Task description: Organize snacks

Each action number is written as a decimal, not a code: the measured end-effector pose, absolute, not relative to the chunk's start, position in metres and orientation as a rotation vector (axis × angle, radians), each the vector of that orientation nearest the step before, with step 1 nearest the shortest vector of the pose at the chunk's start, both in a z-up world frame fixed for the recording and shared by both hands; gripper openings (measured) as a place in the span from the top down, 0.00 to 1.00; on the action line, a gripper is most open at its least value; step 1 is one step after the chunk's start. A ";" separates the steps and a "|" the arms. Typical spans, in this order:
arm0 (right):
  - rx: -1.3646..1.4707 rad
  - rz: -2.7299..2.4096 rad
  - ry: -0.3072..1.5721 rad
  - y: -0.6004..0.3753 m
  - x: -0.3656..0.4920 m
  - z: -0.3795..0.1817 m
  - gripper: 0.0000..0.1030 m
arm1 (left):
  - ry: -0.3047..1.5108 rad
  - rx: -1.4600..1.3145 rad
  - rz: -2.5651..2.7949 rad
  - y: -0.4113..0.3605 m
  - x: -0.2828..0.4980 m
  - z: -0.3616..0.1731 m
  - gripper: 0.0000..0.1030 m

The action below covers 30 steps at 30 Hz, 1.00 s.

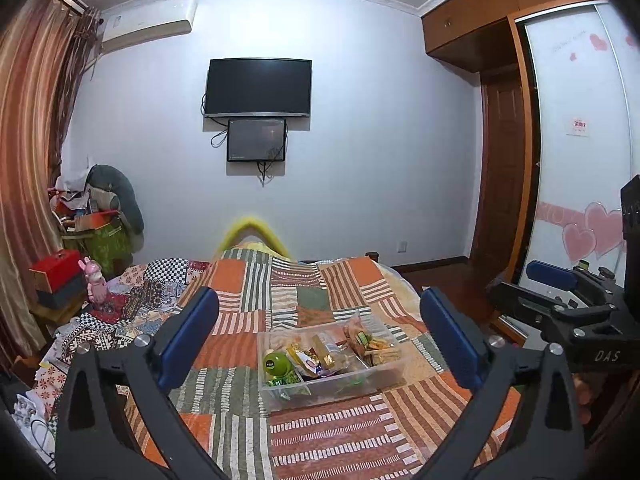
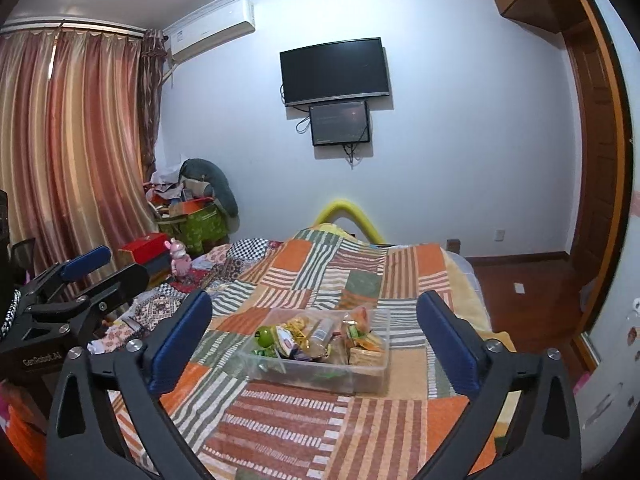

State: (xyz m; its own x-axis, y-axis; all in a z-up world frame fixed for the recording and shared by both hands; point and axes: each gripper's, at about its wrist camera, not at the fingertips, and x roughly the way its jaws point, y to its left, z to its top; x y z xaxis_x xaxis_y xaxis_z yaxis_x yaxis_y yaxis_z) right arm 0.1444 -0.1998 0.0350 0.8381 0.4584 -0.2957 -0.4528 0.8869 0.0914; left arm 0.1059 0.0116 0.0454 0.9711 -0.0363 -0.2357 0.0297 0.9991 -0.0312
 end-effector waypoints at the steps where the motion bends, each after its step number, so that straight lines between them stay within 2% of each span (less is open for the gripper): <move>1: 0.015 0.476 0.313 -0.200 0.142 0.035 0.00 | 0.239 -0.029 -0.033 0.011 0.105 0.045 0.00; 30: -0.020 0.421 0.297 -0.205 0.133 0.030 0.00 | 0.255 -0.040 -0.042 0.011 0.107 0.034 0.00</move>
